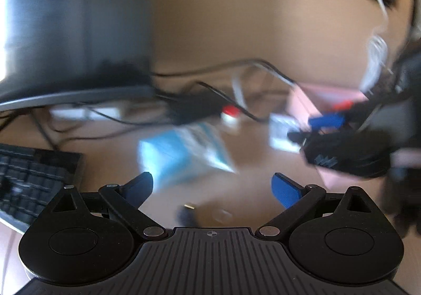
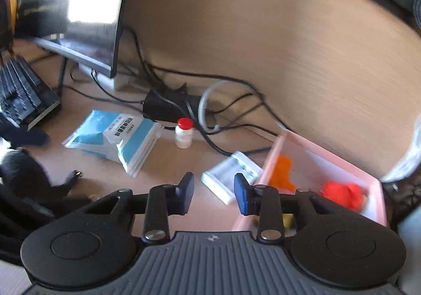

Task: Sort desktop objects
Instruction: 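Grasp the white bottle with red cap with the left gripper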

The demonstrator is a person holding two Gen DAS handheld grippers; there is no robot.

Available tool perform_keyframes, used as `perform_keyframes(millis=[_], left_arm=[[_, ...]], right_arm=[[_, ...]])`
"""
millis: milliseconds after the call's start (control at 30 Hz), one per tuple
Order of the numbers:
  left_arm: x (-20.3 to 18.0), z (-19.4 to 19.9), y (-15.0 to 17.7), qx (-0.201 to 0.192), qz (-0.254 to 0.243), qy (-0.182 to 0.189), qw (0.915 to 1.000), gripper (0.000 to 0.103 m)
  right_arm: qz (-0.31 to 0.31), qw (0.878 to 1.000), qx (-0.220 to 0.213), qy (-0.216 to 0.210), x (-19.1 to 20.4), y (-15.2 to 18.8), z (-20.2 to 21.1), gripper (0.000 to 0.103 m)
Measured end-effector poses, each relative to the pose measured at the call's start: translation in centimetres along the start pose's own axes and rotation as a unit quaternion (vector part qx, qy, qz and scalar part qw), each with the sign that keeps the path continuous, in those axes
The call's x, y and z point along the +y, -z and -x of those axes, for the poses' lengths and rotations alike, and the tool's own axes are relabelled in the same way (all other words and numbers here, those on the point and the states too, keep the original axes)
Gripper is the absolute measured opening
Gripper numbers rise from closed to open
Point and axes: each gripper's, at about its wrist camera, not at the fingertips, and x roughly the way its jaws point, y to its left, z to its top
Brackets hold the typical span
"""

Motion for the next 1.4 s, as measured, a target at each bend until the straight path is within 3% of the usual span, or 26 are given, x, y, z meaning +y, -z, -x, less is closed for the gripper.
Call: perform_keyframes(millis=[167, 333, 433, 600, 667, 733, 833, 967, 1067, 1133, 1167, 1267, 1400], left_arm=[[3.2, 1.0, -0.3, -0.006, 0.033, -0.027, 0.9990, 0.100], [4.0, 0.6, 0.0, 0.005, 0.040, -0.023, 0.9989, 0.100], [3.7, 0.0, -0.3, 0.009, 0.039, -0.010, 0.9991, 0.100], [1.5, -1.4, -2.3, -0.004, 0.025, 0.032, 0.9992, 0.100], [0.4, -2.6, -3.2, -0.008, 0.012, 0.044, 0.9989, 0.100], [-1.0, -4.4, -4.1, -0.007, -0.004, 0.056, 0.9984, 0.098], [-3.3, -8.2, -5.4, 0.012, -0.045, 0.059, 0.9972, 0.084], [-4.9, -14.1, -6.7, 0.048, -0.072, 0.007, 0.9962, 0.063], [-5.3, -16.6, -7.2, 0.073, -0.074, -0.006, 0.9946, 0.053], [-5.9, -16.9, -7.1, 0.069, -0.094, -0.011, 0.9931, 0.038], [-6.1, -16.8, -7.0, 0.067, -0.104, -0.013, 0.9922, 0.029], [-6.6, -15.6, -6.5, 0.063, -0.118, -0.006, 0.9910, 0.029], [-7.1, -10.9, -4.6, 0.053, -0.123, 0.018, 0.9908, 0.029]], right_arm=[[-0.023, 0.998, 0.037, 0.045, 2.0, -1.6, -6.8, 0.033], [-0.056, 0.994, 0.072, 0.057, 1.4, -1.4, -9.4, 0.033], [-0.068, 0.994, 0.075, 0.034, 1.3, -0.7, -8.4, 0.033], [-0.100, 0.987, 0.101, -0.079, 1.8, 1.9, -3.2, 0.033], [-0.096, 0.985, 0.108, -0.090, 2.0, 3.6, -1.0, 0.033], [-0.078, 0.988, 0.113, -0.075, 2.1, 5.6, 0.7, 0.033], [-0.059, 0.991, 0.118, -0.040, 1.4, 8.0, 3.4, 0.035], [-0.080, 0.992, 0.093, -0.040, 0.1, 9.1, 6.9, 0.038], [-0.067, 0.996, 0.057, -0.016, -0.1, 9.0, 8.7, 0.052], [-0.071, 0.997, 0.037, -0.016, -0.4, 9.1, 9.2, 0.063], [-0.073, 0.997, 0.032, -0.019, -0.4, 9.2, 9.2, 0.063], [-0.068, 0.997, 0.037, -0.029, -0.2, 9.6, 7.9, 0.064], [-0.055, 0.997, 0.046, -0.030, 0.0, 10.5, 6.2, 0.064]])
